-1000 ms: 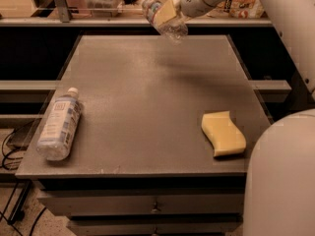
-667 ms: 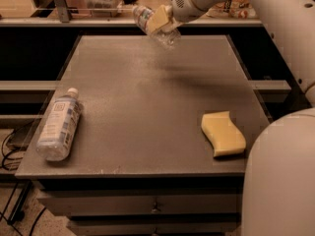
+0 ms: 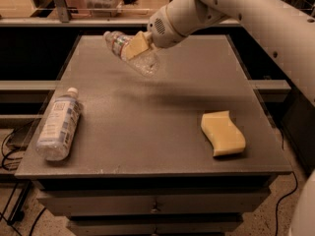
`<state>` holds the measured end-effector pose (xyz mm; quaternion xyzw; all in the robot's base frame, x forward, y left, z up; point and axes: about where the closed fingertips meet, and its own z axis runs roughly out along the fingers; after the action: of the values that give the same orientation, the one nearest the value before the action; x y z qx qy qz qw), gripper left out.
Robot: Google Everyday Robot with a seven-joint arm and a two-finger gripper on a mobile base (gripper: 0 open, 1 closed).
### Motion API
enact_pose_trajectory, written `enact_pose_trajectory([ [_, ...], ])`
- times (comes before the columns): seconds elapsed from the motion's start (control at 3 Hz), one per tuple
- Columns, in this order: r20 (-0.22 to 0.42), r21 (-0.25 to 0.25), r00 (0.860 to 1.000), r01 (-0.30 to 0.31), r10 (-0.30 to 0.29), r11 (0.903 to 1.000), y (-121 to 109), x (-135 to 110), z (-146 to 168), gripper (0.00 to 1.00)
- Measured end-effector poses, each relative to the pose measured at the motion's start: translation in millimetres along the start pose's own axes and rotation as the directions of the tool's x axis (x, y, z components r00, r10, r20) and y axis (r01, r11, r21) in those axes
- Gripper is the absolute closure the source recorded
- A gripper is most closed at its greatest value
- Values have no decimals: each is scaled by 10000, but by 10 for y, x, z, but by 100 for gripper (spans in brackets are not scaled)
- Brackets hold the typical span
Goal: Move water bottle near blue plastic bottle
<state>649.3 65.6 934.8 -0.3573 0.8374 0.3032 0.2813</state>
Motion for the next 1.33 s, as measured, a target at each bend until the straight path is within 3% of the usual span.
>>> enact_pose_trajectory([
  [0.33, -475, -516, 9988, 67, -91, 9986, 371, 321, 243, 83],
  [0.67, -948, -515, 9949, -389, 339, 9979, 489, 662, 346, 59],
  [1.33, -1448, -527, 9829, -1226, 1139, 9911, 698, 1049, 285, 13],
])
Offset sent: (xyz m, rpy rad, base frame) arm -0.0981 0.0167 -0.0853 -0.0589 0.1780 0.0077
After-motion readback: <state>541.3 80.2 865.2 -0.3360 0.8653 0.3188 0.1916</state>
